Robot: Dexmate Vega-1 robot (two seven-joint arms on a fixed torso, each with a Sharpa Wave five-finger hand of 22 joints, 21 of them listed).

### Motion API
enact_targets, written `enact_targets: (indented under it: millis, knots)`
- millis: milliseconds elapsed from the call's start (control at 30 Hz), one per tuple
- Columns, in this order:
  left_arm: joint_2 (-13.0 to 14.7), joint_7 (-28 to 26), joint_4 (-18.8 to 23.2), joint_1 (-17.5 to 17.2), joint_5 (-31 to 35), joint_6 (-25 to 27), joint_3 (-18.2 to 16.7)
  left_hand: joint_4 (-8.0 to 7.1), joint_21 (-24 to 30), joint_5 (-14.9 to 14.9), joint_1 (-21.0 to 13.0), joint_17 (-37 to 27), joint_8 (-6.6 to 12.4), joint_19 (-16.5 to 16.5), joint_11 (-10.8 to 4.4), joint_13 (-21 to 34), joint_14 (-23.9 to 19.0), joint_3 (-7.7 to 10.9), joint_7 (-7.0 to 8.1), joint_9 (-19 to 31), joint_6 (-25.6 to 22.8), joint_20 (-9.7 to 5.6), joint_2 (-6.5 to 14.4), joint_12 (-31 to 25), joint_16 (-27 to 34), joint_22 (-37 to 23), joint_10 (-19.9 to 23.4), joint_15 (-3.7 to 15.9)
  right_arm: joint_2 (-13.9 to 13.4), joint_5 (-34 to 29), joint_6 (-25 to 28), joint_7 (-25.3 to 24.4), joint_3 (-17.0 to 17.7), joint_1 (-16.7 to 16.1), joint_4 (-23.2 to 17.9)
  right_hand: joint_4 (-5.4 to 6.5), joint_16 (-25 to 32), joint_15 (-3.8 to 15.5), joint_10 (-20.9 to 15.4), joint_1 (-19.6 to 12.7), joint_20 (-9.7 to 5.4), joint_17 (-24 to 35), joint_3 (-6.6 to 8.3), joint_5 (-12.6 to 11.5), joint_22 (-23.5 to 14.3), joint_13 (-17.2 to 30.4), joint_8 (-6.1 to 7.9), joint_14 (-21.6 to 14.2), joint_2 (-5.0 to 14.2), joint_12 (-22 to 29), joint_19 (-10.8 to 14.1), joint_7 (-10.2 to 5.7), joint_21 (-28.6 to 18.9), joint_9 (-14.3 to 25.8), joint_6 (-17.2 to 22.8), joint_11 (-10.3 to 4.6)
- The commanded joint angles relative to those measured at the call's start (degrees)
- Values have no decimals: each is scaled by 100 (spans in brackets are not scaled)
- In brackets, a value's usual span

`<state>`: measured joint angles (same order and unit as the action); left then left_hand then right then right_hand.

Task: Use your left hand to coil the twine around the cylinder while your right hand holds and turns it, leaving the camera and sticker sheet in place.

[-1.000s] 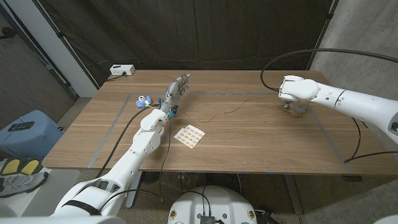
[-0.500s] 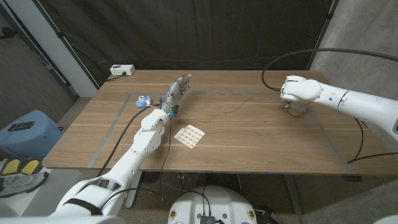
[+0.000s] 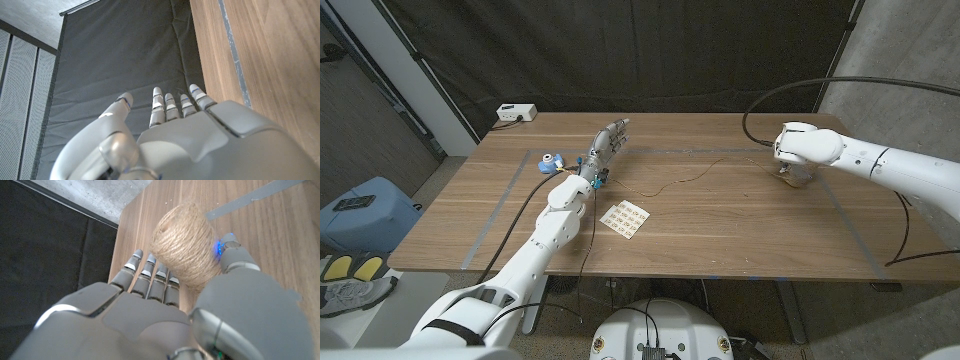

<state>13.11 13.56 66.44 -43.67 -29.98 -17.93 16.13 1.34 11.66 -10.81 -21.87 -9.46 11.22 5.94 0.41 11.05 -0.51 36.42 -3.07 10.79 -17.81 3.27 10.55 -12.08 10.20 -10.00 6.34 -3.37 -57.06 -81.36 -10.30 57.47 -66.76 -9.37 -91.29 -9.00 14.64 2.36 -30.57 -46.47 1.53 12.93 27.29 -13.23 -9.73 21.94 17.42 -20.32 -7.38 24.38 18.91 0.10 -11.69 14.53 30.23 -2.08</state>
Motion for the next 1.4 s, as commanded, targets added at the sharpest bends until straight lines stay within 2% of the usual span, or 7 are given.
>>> enact_targets:
  millis: [33,367,1400]
  knots:
    - [-12,15,81,-50,-9,-22,27,16,-6,-31,-64,-18,-3,44,1,10,-58,3,-19,24,-48,-10,12,-10,5,-20,52,-11,-176,-26,112,-82,212,-166,-313,-3,30,228,-84,-19,-36,24,51,-51,-33,28,40,-75,-22,58,83,-30,-44,17,75,-3]
    - [-9,19,103,-54,-3,-17,48,20,-7,-31,-65,-17,-10,47,0,11,-59,2,-18,25,-44,-16,9,-12,4,-20,63,-9,-262,13,199,-205,398,-303,-502,3,40,294,-181,-13,-55,43,79,-58,-35,52,73,-184,-29,124,166,-88,-56,30,173,-40]
    - [-37,241,-112,125,-58,-187,62,30,-10,-34,-68,-17,-19,49,11,11,-62,1,-12,26,-53,-14,8,-10,2,-20,75,-5,-235,142,568,-283,737,-451,-952,-6,43,387,-316,-45,-72,89,168,-68,-39,106,116,-376,-33,237,280,-113,-54,60,299,-70]
